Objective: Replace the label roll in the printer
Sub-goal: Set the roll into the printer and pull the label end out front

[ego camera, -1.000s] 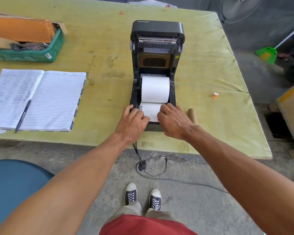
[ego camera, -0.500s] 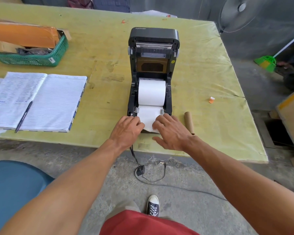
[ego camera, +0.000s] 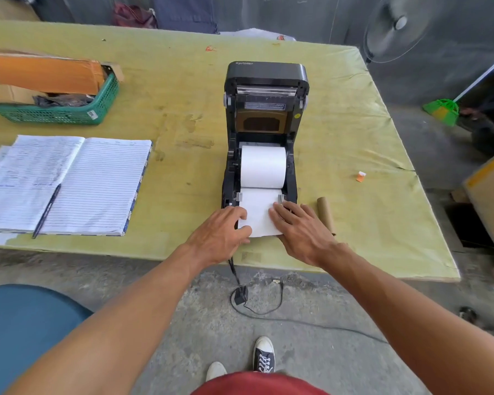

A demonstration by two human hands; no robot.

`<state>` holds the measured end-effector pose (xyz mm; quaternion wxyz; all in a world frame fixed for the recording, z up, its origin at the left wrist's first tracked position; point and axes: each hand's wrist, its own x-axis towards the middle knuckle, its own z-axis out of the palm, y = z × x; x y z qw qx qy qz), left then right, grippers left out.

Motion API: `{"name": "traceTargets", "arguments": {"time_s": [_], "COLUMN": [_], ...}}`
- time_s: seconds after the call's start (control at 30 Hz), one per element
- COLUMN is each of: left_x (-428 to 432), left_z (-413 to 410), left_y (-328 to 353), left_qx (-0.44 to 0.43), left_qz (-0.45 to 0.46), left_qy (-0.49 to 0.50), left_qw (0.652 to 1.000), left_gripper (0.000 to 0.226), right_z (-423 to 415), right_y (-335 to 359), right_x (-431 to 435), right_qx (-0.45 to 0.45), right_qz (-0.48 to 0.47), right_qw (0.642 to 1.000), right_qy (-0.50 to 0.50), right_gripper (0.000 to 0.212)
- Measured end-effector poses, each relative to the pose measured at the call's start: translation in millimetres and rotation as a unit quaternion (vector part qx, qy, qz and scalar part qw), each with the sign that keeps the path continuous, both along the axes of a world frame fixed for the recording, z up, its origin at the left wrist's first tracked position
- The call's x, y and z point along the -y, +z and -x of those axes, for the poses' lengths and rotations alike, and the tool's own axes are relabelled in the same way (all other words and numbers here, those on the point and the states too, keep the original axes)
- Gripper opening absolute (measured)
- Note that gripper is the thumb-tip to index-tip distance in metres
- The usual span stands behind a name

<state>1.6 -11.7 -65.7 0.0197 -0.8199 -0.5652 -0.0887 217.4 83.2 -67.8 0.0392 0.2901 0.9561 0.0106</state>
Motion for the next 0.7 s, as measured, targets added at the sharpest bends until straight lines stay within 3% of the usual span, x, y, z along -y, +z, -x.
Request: {"name": "traceTargets", "arguments": {"time_s": [0.13, 0.3, 0.5, 0.7], "left_x": [2.5, 3.7, -1.3, -1.5], "left_z": [5.4, 9.1, 1.2, -1.9], "left_y": [-4.9, -4.6, -10.3, -4.8], "left_qx": [-0.038, -0.044, -0.078, -0.092], "left_qz": [0.061, 0.058, 0.040, 0.108], "left_qy": [-0.020, -0.038, 0.062, 0.076], "left_qw": [0.997, 0.997, 0.994, 0.987], "left_gripper": [0.024, 0.026, 0.069, 0.070], "right_z": [-3.3, -4.7, -4.7, -6.5], "right_y": [-2.6, -1.0, 3.9, 9.4], "right_x": [5.9, 9.8, 17.3, 24.3], "right_qx": [-0.001, 0.006, 0.014, 0.013], "right_qz": [0.002, 0.019, 0.032, 0.044], "right_qw": [1.000, 1.000, 0.999, 0.999], "right_qy": [-0.004, -0.005, -0.023, -0.025], "right_gripper": [0.060, 0.059, 0.058, 0.059]}}
